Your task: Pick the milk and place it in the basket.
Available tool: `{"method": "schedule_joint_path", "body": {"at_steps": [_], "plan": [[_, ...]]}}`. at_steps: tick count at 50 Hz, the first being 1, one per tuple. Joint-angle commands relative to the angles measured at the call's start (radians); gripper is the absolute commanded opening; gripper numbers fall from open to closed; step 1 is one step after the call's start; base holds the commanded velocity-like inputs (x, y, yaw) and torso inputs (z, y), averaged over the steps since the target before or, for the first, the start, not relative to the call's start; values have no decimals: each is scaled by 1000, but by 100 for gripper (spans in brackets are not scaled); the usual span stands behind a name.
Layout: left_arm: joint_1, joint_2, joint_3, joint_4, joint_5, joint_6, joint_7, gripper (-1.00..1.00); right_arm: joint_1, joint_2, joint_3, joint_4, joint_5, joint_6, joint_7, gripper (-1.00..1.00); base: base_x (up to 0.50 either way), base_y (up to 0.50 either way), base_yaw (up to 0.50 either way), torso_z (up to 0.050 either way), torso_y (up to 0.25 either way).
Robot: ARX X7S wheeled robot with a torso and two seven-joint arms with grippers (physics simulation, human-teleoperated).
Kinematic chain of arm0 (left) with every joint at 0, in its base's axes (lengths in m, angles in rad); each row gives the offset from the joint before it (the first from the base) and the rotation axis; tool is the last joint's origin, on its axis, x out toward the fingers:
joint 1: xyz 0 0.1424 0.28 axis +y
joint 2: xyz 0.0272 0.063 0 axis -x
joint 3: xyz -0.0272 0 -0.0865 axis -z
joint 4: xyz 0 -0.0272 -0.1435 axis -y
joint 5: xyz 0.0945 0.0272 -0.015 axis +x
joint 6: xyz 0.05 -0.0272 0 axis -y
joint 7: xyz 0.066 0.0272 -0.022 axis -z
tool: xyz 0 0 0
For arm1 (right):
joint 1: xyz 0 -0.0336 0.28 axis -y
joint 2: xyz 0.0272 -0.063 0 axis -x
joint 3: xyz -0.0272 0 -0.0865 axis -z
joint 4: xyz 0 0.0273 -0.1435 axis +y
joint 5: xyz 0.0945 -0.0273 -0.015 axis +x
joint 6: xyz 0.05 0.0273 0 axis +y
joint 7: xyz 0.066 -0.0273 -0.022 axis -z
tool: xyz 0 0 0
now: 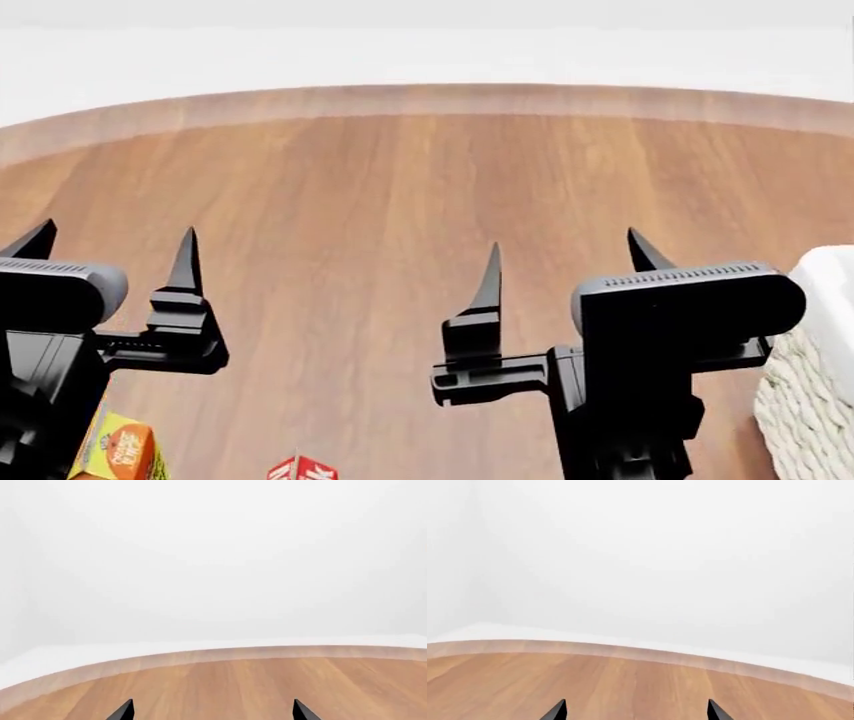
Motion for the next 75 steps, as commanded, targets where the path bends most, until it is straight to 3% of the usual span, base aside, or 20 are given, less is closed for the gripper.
{"method": "schedule_joint_path", "body": {"at_steps": [1, 42, 51, 56, 57, 59, 64, 69, 73, 75], "plan": [[4, -7, 5, -5, -8, 8, -8, 100, -10, -1, -2, 17, 1, -17, 6, 100, 0, 0, 0, 0, 0], [10, -26, 23, -7, -37, 21, -35, 100, -10, 6, -13, 46, 21, -29, 21, 100, 241, 0, 0, 0, 1], [10, -33, 25, -4, -43, 21, -40, 100, 44, -2, -8, 83, 84, 120, 17, 100, 0, 0, 0, 0, 0], [2, -35, 21, -12, -48, 22, -42, 100, 61, 35, -42, 77, 164, 198, -78, 100, 0, 0, 0, 0, 0], [1, -35, 22, -13, -48, 22, -43, 100, 66, 21, 12, 73, 246, 266, -113, 100, 0, 0, 0, 0, 0], [-1, -36, 25, -12, -48, 22, -45, 100, 62, 59, -7, 54, 286, 248, -197, 100, 0, 0, 0, 0, 0], [-6, -38, 25, -9, -52, 19, -48, 100, 107, 56, 72, 52, 410, 461, -189, 100, 0, 0, 0, 0, 0], [-10, -40, 23, -11, -57, 18, -51, 100, 124, 76, 68, 45, 403, 474, -176, 100, 0, 0, 0, 0, 0], [-14, -43, 21, -12, -60, 17, -53, 100, 119, 114, 31, 57, 434, 434, -275, 100, 0, 0, 0, 0, 0], [-15, -44, 22, -10, -60, 17, -56, 100, 136, 119, 35, 62, 480, 502, -291, 100, 0, 0, 0, 0, 0]]}}
